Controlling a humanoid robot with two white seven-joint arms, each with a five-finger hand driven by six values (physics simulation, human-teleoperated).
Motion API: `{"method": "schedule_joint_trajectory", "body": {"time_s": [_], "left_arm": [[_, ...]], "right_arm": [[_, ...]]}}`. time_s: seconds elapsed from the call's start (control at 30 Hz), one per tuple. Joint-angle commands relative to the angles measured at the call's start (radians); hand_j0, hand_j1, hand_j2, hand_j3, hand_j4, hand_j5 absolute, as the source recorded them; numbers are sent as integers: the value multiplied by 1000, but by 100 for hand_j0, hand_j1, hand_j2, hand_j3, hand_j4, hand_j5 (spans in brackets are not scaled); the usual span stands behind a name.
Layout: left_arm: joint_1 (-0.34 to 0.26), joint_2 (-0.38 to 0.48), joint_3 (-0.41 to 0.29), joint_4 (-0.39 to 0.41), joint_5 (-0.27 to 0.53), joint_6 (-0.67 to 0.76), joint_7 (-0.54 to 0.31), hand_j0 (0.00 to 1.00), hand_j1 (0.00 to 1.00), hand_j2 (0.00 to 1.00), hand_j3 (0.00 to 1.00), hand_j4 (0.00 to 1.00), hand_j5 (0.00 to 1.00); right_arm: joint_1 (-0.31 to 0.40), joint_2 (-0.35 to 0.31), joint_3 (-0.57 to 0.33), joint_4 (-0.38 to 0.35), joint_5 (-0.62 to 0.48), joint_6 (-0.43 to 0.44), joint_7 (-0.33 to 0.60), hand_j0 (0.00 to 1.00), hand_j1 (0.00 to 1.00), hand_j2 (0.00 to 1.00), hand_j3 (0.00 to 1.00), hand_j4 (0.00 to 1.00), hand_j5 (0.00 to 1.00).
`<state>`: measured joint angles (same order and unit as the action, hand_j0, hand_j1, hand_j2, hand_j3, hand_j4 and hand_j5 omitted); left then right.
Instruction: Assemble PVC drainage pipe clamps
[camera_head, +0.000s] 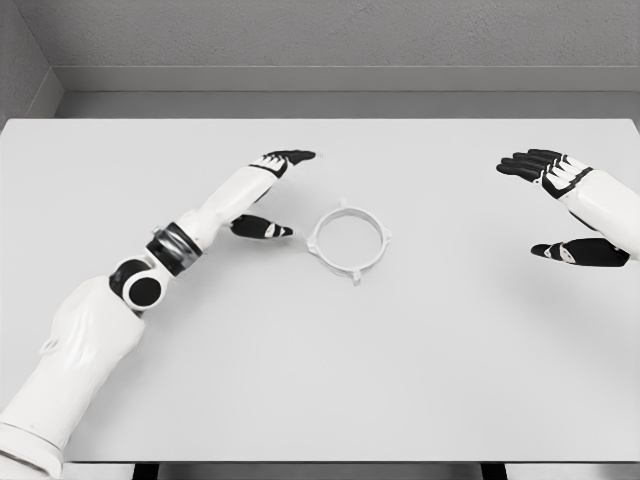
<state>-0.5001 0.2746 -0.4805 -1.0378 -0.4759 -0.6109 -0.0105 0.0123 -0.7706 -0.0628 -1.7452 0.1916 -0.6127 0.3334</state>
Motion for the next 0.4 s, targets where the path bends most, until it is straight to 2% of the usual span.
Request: {"method": "schedule_joint_trajectory", "body": {"time_s": [0.0, 0.13, 0.2, 0.37], "left_arm": [[0, 97, 39, -4, 17, 0, 1, 100, 100, 100, 100, 100, 100], [2, 294, 83, -41, 28, 0, 1, 100, 100, 100, 100, 100, 100], [23, 374, 138, -36, 28, 0, 1, 100, 100, 100, 100, 100, 100], [35, 405, 158, -28, 28, 0, 1, 100, 100, 100, 100, 100, 100]], "right_arm": [[0, -1, 0, 0, -8, 2, -1, 100, 100, 100, 100, 100, 100], [0, -1, 0, 1, -8, 2, -1, 100, 100, 100, 100, 100, 100], [0, -1, 0, 1, -8, 2, -1, 100, 100, 100, 100, 100, 100], [0, -1, 0, 1, -8, 2, -1, 100, 100, 100, 100, 100, 100]]}}
